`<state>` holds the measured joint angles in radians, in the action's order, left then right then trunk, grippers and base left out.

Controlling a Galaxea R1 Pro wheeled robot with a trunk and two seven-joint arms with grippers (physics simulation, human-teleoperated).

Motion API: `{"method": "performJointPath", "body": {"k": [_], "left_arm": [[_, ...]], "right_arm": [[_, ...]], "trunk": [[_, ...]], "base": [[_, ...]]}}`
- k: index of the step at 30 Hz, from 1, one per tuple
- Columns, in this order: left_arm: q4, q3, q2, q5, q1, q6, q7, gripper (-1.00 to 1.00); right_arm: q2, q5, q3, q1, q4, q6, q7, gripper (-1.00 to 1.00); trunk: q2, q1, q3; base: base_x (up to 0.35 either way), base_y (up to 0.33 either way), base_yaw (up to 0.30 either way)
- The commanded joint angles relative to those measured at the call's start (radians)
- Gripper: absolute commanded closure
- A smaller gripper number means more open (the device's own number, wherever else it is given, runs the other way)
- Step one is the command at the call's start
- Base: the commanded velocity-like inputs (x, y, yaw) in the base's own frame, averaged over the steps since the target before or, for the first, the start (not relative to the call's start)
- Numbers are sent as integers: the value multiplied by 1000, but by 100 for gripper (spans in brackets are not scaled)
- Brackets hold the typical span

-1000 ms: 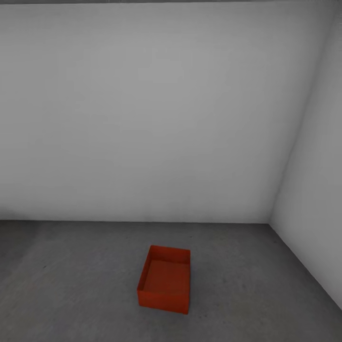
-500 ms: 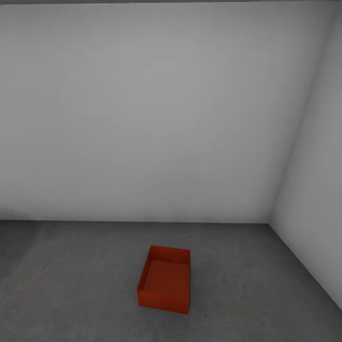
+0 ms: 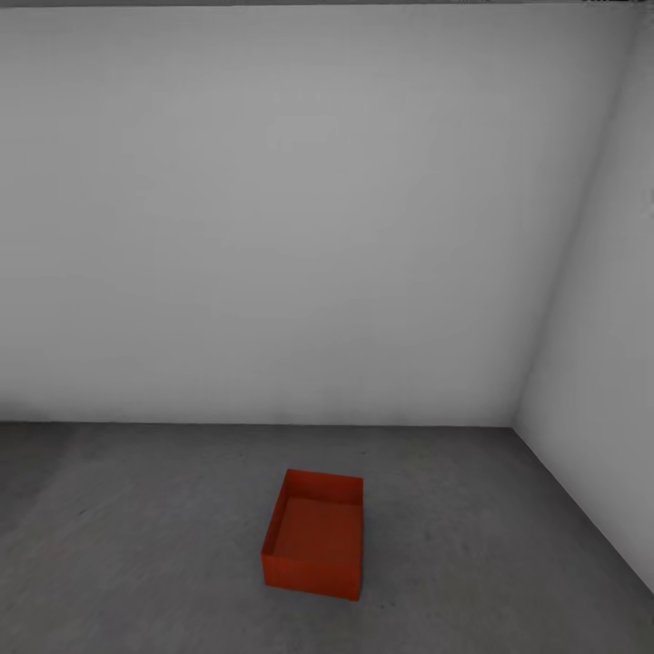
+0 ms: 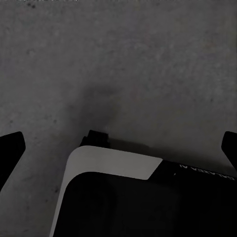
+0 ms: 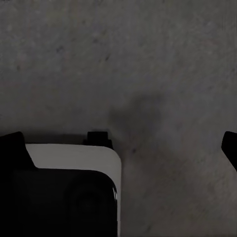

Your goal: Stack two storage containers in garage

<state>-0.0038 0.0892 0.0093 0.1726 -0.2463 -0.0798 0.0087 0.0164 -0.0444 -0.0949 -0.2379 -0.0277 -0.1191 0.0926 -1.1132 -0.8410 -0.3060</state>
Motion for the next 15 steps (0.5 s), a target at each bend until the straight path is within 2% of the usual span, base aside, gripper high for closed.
{"method": "performJointPath", "body": {"k": [1,15], "left_arm": [[1,7,-1,0,-1,-3,0,-100],[1,7,-2,-1,-1,-3,0,-100]], "right_arm": [[0,-6,-7,-1,-3,-5,2,-100],[-4,-8,-6,-1,-3,-5,1,-100]], "trunk": [[-1,0,-1],[-1,0,-1]], "base": [[0,0,-191],[0,0,-274]]}}
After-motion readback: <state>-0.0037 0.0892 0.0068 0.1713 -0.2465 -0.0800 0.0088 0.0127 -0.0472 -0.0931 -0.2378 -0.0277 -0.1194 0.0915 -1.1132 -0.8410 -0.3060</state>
